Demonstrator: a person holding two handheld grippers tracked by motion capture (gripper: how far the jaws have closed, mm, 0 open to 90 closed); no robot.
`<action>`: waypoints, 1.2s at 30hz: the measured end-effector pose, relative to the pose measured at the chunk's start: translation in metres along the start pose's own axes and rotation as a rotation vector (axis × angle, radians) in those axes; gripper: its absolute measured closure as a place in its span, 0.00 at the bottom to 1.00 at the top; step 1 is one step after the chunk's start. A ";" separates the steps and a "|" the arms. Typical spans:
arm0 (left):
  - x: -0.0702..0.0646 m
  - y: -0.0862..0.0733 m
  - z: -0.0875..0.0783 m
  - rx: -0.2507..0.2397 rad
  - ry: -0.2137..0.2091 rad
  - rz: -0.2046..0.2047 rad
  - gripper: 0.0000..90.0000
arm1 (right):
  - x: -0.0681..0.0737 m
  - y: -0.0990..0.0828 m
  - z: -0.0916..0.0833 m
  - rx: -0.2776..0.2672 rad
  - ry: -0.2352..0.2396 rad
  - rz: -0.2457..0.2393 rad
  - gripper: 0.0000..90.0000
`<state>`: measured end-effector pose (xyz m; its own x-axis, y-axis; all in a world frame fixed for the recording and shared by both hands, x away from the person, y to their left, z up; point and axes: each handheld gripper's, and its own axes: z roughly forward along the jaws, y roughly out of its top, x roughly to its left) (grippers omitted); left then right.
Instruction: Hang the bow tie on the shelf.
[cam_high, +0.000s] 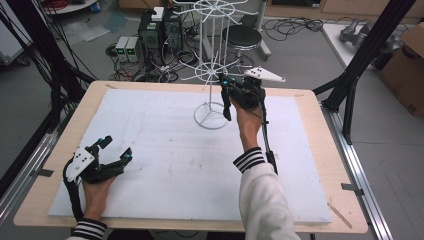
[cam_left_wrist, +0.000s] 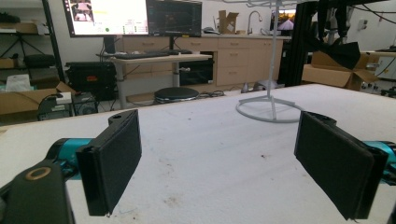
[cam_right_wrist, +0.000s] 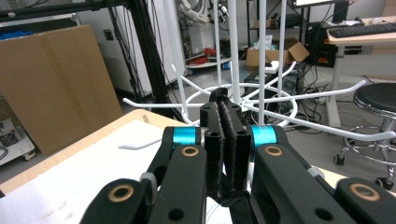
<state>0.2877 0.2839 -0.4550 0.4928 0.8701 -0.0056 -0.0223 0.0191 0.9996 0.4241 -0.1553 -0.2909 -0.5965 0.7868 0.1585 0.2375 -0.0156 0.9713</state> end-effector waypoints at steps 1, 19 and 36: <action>0.000 0.000 0.000 0.000 0.000 0.000 0.17 | -0.001 -0.001 0.001 -0.001 -0.001 0.001 0.97; 0.000 0.000 0.000 -0.004 0.000 0.000 0.17 | 0.007 0.000 0.002 0.030 -0.044 -0.117 0.71; 0.000 0.000 -0.001 -0.003 -0.001 0.006 0.17 | 0.026 -0.005 -0.057 -0.004 0.010 -0.234 0.09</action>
<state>0.2870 0.2841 -0.4551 0.4937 0.8696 -0.0001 -0.0277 0.0158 0.9995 0.3633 -0.1699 -0.2814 -0.6428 0.7629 -0.0691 0.0892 0.1641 0.9824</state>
